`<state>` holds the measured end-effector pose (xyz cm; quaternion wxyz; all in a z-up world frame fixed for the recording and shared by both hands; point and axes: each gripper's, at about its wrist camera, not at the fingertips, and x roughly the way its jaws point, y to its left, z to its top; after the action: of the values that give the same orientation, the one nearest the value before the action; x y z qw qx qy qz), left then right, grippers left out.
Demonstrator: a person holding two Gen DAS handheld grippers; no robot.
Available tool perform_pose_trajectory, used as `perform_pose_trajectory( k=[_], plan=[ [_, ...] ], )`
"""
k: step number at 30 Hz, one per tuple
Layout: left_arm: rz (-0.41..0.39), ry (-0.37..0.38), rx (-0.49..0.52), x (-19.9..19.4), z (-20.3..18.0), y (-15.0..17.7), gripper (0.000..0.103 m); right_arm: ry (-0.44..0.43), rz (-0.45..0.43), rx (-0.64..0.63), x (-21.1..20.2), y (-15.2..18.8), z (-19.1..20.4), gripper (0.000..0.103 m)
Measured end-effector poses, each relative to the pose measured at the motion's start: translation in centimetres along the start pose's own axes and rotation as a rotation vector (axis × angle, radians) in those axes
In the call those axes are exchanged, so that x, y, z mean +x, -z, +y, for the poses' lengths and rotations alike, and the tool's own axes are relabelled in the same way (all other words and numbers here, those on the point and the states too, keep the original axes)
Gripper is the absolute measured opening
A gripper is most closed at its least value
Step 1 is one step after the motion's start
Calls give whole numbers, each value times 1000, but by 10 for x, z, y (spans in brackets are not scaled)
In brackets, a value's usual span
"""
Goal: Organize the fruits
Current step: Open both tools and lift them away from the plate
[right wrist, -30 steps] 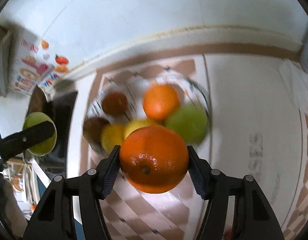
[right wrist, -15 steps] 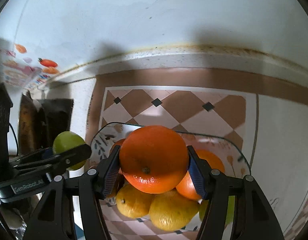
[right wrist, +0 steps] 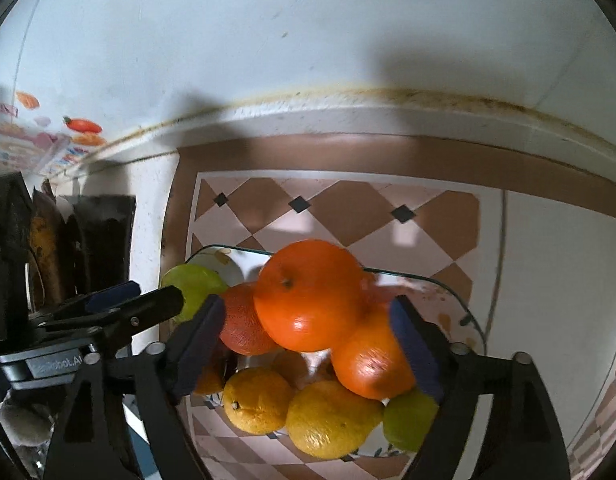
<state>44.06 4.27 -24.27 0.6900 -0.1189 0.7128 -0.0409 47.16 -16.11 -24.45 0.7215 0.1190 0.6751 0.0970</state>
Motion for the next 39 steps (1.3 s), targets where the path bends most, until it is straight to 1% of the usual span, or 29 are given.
perform_pose_trajectory(
  k=[3,5,6,7,10,13,17,20,23,26,34,39],
  plan=[
    [-22,-24,7,-4,-1,6,93,35,-16,-5,-10,6,-5,92],
    [-54,-55,28,-11,-5,15,93,97,-56,-20,-22,14,-8,92],
    [-79,-81,42,-16,-8,22,93,147,-86,-34,-29,21,-7,92],
    [-96,-100,51,-18,-10,27,93,172,-104,-45,-34,26,-7,92],
    [-145,-160,75,-26,-14,49,93,242,-133,-69,-46,49,-8,95],
    [-174,-200,96,-32,-15,72,93,289,-153,-85,-53,74,-12,96],
    [-211,-202,93,-42,-15,99,93,304,-173,-81,-65,106,-17,96],
    [-265,-208,99,-56,-19,118,93,301,-201,-82,-77,129,-15,96],
    [-317,-198,105,-77,-24,141,93,292,-238,-82,-94,153,-9,96],
    [-356,-182,109,-93,-28,160,93,281,-274,-83,-113,175,-1,96],
    [-454,-178,126,-140,-37,215,93,268,-390,-108,-174,226,22,96],
    [-513,-175,154,-167,-45,239,93,266,-461,-117,-212,255,32,96]
  ],
)
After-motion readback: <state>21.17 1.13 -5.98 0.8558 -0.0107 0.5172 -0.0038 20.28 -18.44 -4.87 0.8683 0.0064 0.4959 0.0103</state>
